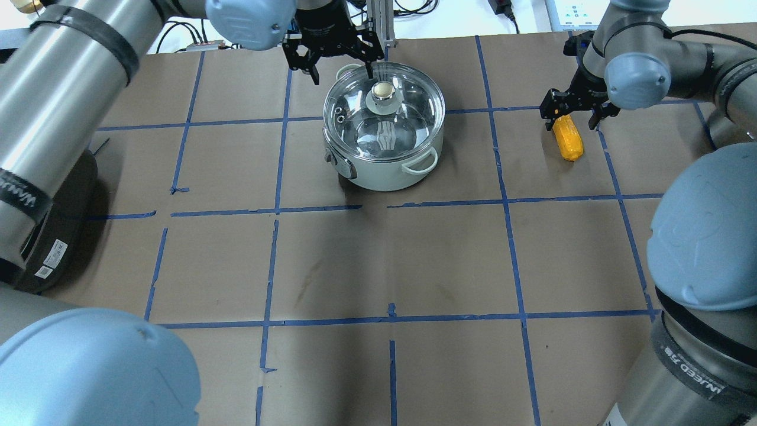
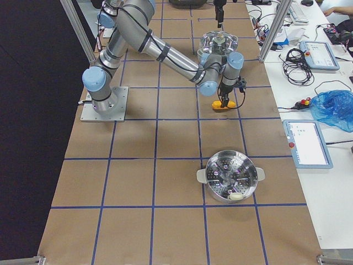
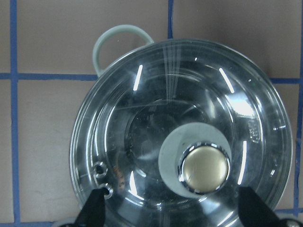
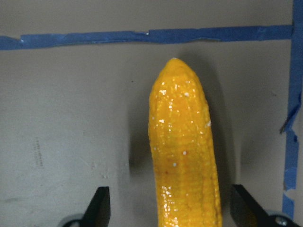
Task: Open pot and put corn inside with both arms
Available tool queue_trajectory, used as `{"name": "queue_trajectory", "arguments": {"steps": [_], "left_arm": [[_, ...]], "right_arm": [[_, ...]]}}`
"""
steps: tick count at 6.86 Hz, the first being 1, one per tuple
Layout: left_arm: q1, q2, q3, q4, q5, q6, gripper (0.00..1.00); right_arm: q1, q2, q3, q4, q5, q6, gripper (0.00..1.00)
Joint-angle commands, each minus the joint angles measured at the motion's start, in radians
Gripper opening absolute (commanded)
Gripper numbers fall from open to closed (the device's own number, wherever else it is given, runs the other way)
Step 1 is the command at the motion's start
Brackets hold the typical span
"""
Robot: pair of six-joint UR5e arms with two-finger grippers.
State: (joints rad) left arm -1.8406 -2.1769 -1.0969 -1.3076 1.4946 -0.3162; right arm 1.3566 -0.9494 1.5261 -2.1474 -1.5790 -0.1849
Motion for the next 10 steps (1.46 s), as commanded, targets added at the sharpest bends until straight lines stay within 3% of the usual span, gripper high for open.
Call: {"name": "queue_trajectory", "arguments": {"steps": [1, 2, 4, 5, 6, 7, 9, 10], "left_arm": [[-0.034, -0.078, 0.038, 0.054, 0.000, -0.073, 1.00], [-0.040, -0.084, 0.038, 0.054, 0.000, -0.090, 1.00], [-0.046, -0.080, 0.035, 0.054, 0.007, -0.095, 0.96], [-0.048, -0.072, 0.034, 0.051, 0.010, -0.087, 0.66], [-0.051, -0.064, 0.031, 0.039, 0.010, -0.090, 0.29], [-0.051, -0.060, 0.025, 0.033, 0.013, -0.092, 0.05], [-0.051, -0.032, 0.038, -0.008, 0.044, -0.092, 0.01], [-0.043, 0.039, 0.043, -0.095, 0.046, -0.078, 0.01]], "right_arm": [[-0.001, 0.004, 0.017, -0.026, -0.003, -0.005, 0.46], [-0.001, 0.004, 0.013, -0.026, -0.004, -0.005, 0.12], [-0.001, -0.015, -0.003, -0.025, -0.007, -0.017, 0.07], [0.012, -0.046, -0.027, 0.001, 0.000, -0.013, 0.07], [0.059, -0.137, -0.058, 0.149, 0.005, 0.011, 0.07], [0.112, -0.170, -0.093, 0.203, 0.007, 0.057, 0.07], [0.237, -0.140, -0.185, 0.198, 0.005, 0.143, 0.07], [0.271, -0.106, -0.240, 0.202, 0.005, 0.178, 0.07]]}}
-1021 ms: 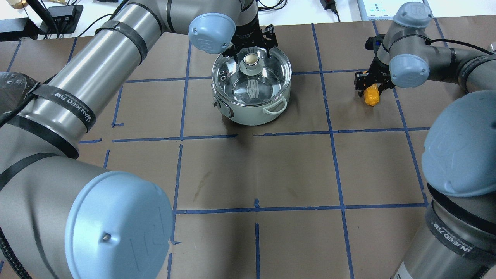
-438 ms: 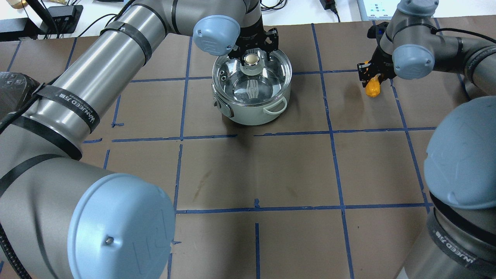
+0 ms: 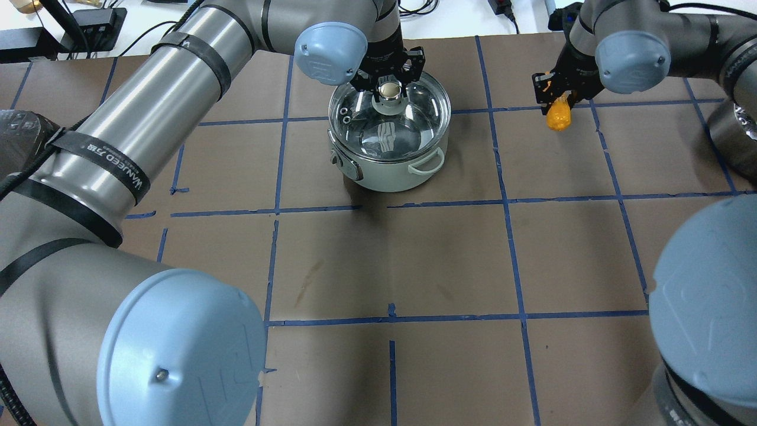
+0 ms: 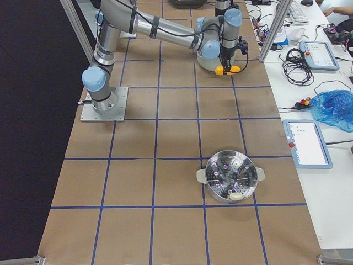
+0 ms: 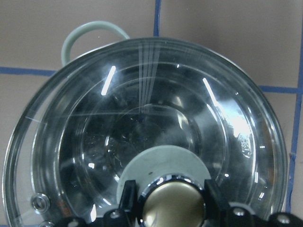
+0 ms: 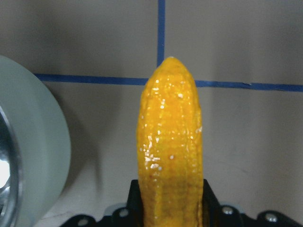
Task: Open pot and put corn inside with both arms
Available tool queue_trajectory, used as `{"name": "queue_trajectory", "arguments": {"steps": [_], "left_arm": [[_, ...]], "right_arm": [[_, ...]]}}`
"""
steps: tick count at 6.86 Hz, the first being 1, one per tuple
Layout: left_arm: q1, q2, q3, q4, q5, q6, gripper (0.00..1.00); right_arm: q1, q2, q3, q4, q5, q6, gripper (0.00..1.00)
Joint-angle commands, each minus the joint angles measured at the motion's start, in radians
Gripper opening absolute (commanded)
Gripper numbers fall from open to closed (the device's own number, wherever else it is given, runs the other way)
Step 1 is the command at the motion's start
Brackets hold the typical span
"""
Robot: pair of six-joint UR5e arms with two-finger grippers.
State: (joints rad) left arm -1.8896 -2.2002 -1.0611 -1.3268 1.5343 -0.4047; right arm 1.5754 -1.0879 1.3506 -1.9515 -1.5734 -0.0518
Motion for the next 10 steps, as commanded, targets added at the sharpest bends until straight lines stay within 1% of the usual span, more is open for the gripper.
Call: {"name": "queue_trajectory", "arguments": {"steps": [1, 2, 3, 4, 5, 6, 7, 8, 9, 10], "left_arm": [[0.045, 0.144, 0.001, -0.162, 0.010, 0.108, 0.01], [0.140, 0.166, -0.013, -0.187, 0.023, 0.195, 0.01], [0.217, 0.166, -0.022, -0.189, 0.024, 0.269, 0.01], [0.307, 0.169, -0.051, -0.193, 0.026, 0.365, 0.01], [0.416, 0.172, -0.109, -0.192, 0.011, 0.433, 0.01], [0.499, 0.175, -0.187, -0.163, -0.026, 0.495, 0.01], [0.530, 0.171, -0.274, -0.035, -0.045, 0.526, 0.01], [0.547, 0.163, -0.371, 0.126, -0.045, 0.559, 0.01], [0.555, 0.139, -0.435, 0.240, -0.048, 0.566, 0.01], [0.555, 0.088, -0.428, 0.285, -0.049, 0.566, 0.01]], "right_arm": [[0.096, 0.064, -0.105, 0.005, 0.000, 0.079, 0.07], [0.138, 0.089, -0.151, 0.005, 0.000, 0.131, 0.07], [0.184, 0.123, -0.197, 0.005, -0.006, 0.162, 0.07], [0.227, 0.161, -0.235, 0.005, 0.001, 0.243, 0.08], [0.289, 0.221, -0.285, 0.005, -0.017, 0.283, 0.08], [0.329, 0.273, -0.307, 0.003, -0.026, 0.283, 0.08], [0.333, 0.287, -0.303, 0.003, -0.023, 0.282, 0.10], [0.333, 0.292, -0.277, 0.014, -0.033, 0.271, 0.19], [0.333, 0.290, -0.228, 0.022, -0.072, 0.254, 0.59], [0.333, 0.289, -0.219, 0.023, -0.074, 0.247, 0.91]]}}
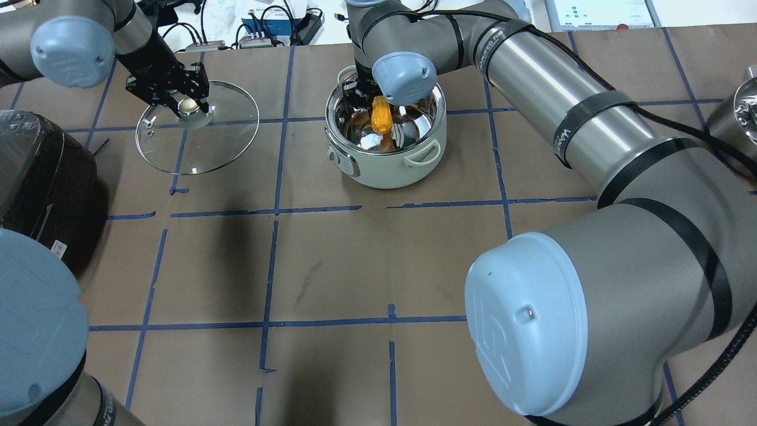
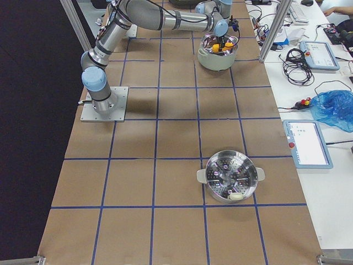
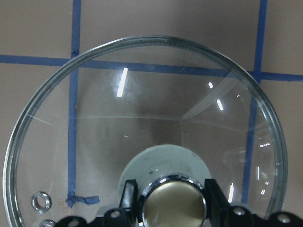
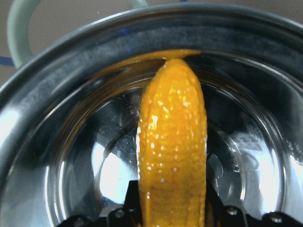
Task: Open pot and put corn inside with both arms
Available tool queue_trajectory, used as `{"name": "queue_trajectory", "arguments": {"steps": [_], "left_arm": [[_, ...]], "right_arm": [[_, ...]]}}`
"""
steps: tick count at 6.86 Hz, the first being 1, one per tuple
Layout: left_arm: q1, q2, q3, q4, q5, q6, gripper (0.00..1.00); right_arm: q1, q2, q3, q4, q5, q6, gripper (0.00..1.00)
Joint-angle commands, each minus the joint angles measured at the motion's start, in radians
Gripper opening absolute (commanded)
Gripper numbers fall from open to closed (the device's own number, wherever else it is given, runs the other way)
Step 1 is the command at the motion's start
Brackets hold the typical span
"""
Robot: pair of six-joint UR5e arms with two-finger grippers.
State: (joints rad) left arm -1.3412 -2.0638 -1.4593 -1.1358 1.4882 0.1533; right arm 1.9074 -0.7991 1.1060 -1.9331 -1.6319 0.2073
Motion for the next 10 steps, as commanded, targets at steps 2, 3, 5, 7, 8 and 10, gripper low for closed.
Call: {"name": "queue_trajectory", "arguments": {"steps": [2, 3, 5, 7, 8, 10], "left_arm": [[0.007, -0.081, -0.044, 0.111, -0.064, 0.005, 0.01], [0.005, -0.088, -0.055, 0.135, -0.071, 0.006, 0.01], [0.001, -0.105, -0.064, 0.139, -0.068, 0.006, 0.24], [0.001, -0.092, -0.038, 0.130, -0.065, 0.003, 1.00], [-0.021, -0.043, -0.038, 0.098, -0.051, -0.003, 1.00], [-0.036, 0.161, -0.036, -0.177, 0.045, -0.008, 1.00]], "right_arm": [[-0.002, -0.015, 0.014, 0.006, -0.013, -0.016, 1.00], [-0.007, -0.053, -0.010, 0.011, -0.008, -0.019, 1.00], [-0.033, -0.188, 0.000, 0.098, -0.006, -0.016, 1.00], [-0.167, -0.399, 0.061, 0.390, 0.001, -0.043, 0.96], [-0.223, -0.504, 0.183, 0.411, 0.044, -0.087, 0.91], [-0.298, -0.710, 0.471, 0.318, 0.099, -0.103, 0.89]]}}
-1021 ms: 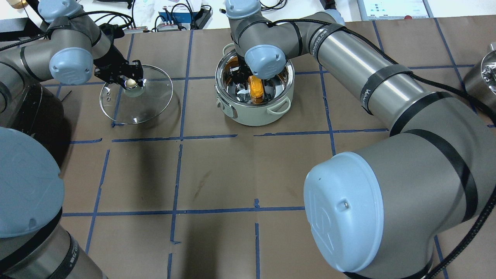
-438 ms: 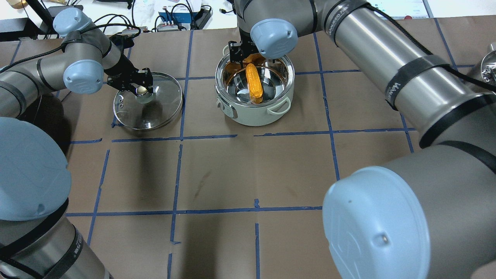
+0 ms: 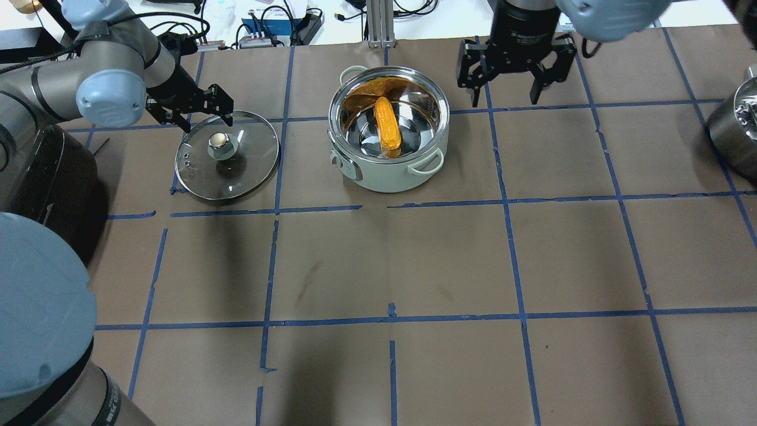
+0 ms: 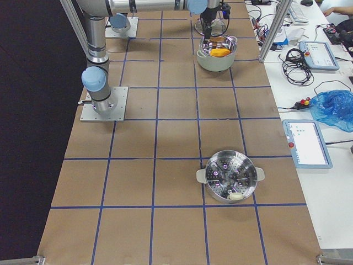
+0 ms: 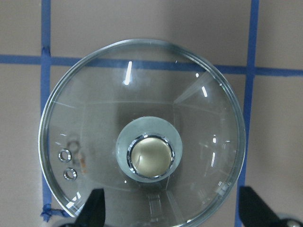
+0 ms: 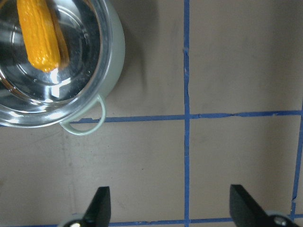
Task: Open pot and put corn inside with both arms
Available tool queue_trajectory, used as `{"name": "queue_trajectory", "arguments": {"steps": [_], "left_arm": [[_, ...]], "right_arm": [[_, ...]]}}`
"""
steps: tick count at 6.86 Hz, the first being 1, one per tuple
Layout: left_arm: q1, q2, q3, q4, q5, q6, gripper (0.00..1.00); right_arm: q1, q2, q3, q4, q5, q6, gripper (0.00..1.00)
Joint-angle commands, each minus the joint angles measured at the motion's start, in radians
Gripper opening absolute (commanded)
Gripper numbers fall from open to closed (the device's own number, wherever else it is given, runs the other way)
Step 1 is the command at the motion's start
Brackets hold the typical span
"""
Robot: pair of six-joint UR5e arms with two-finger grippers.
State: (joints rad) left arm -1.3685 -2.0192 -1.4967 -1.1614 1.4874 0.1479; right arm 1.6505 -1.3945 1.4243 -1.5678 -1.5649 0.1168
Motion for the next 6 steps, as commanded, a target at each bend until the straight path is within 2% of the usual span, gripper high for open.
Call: {"name": "queue_trajectory", "arguments": {"steps": [1, 2, 3, 4, 6], "left_arm": [[-0.012, 0.211, 0.001, -0.270, 0.050, -0.004, 1.00], [-0.023, 0.273, 0.001, -0.370, 0.072, -0.010, 1.00], [-0.067, 0.305, 0.003, -0.426, 0.074, -0.055, 1.00], [-0.113, 0.304, 0.006, -0.417, 0.111, -0.086, 1.00], [-0.118, 0.300, 0.036, -0.385, 0.110, -0.084, 1.00]], "right_arm": [[-0.032, -0.153, 0.162, -0.044, 0.028, -0.011, 0.91], [-0.032, -0.153, 0.157, -0.050, 0.026, -0.011, 1.00], [-0.029, -0.153, 0.159, -0.057, 0.028, -0.011, 1.00], [-0.029, -0.153, 0.157, -0.058, 0.029, -0.011, 1.00], [-0.032, -0.153, 0.156, -0.060, 0.028, -0.011, 1.00]]}}
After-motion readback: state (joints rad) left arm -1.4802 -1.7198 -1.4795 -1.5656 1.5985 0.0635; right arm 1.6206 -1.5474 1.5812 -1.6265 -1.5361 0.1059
